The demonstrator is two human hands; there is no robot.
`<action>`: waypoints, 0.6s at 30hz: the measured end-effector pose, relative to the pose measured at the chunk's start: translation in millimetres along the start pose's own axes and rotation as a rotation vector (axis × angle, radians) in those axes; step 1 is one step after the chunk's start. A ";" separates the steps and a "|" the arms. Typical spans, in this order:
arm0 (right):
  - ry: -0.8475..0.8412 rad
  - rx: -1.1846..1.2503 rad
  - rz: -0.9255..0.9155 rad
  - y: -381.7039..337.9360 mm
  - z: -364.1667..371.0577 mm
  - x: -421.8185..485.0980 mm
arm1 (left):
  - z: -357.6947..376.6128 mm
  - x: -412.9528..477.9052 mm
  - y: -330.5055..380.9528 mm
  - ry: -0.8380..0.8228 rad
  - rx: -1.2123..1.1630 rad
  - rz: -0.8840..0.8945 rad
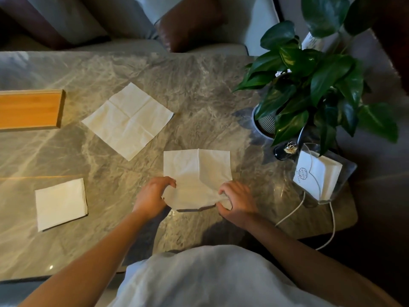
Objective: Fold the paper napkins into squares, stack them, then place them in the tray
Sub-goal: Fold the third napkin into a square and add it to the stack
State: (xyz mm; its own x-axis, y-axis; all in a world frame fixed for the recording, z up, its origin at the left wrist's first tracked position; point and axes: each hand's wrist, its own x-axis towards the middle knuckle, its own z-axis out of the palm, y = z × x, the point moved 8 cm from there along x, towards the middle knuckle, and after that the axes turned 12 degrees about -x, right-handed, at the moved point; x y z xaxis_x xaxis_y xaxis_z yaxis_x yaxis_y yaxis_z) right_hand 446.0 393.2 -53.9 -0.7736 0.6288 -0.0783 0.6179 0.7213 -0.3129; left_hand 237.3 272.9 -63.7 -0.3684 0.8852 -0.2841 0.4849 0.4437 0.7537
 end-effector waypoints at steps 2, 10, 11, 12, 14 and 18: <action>-0.070 -0.026 -0.004 8.2 6.7 -5.1 | -4.3 -2.5 0.5 0.019 -0.113 -0.033; -0.185 -0.053 0.037 11.8 20.5 -8.1 | -9.0 -11.9 -9.0 -0.043 -0.232 -0.039; -0.175 -0.056 0.022 9.5 21.3 -6.4 | -10.2 -12.8 -7.9 -0.051 -0.239 -0.044; -0.169 -0.064 0.014 7.6 21.9 -4.5 | -10.8 -13.6 -7.3 -0.060 -0.247 -0.047; -0.147 -0.070 0.025 5.0 21.8 -0.8 | -12.0 -15.6 -4.8 -0.073 -0.262 -0.032; 0.043 0.006 -0.020 -7.4 5.4 7.7 | -20.0 -22.5 -4.5 0.005 -0.107 0.047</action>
State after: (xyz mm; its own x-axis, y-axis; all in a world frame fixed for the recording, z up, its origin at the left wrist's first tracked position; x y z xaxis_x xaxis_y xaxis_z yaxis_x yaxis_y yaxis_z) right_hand 434.7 391.1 -57.3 -0.7791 0.6261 -0.0316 0.6013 0.7321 -0.3200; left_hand 227.6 248.2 -48.9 -0.3511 0.9039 -0.2443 0.4141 0.3839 0.8253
